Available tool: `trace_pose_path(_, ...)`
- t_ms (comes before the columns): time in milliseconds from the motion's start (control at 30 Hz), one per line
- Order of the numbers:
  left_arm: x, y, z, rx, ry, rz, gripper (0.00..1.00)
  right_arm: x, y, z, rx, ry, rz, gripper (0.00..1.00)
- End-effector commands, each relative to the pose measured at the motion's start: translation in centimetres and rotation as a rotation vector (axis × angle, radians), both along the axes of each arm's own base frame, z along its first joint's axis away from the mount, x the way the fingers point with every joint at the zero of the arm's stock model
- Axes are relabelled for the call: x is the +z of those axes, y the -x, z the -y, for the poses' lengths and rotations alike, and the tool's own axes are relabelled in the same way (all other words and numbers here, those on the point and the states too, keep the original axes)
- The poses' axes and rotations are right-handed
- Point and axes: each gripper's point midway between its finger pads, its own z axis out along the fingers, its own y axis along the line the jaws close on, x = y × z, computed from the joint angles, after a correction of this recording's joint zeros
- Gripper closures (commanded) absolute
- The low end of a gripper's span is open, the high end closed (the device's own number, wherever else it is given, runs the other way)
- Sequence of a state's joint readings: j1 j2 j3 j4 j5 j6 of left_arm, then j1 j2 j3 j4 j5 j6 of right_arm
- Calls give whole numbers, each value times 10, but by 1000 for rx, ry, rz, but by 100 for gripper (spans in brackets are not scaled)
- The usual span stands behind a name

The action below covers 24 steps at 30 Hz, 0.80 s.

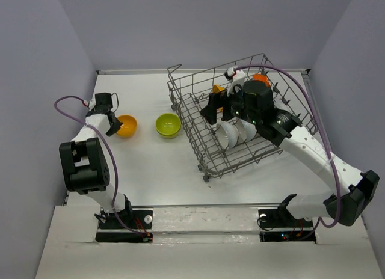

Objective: Load the bowls into the dish rack
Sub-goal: Pick up the bowl from the center of the board, then pass from the left arm to the right

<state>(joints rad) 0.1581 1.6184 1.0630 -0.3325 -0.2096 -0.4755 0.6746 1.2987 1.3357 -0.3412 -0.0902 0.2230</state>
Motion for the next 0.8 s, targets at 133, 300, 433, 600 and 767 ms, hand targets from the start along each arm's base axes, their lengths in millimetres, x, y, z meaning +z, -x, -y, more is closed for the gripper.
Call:
trace_pose_path(133, 64, -12, 20, -111, -23, 135, 100, 51, 16, -39, 85, 58, 181, 5)
trace_pose_path(300, 93, -2, 20, -151, -81, 147, 100, 58, 29, -86, 230, 153, 307, 5)
trace_pose_path(433, 119, 11, 21, -165, -105, 197, 100, 57, 35, -127, 325, 207, 382, 5)
trace_pose_path(600, 130, 20, 39, -254, -49, 225, 100, 51, 47, -168, 495, 211, 465, 13)
trace_pose_path(767, 159, 32, 65, -377, -16, 292, 100, 49, 66, -181, 602, 156, 664, 31)
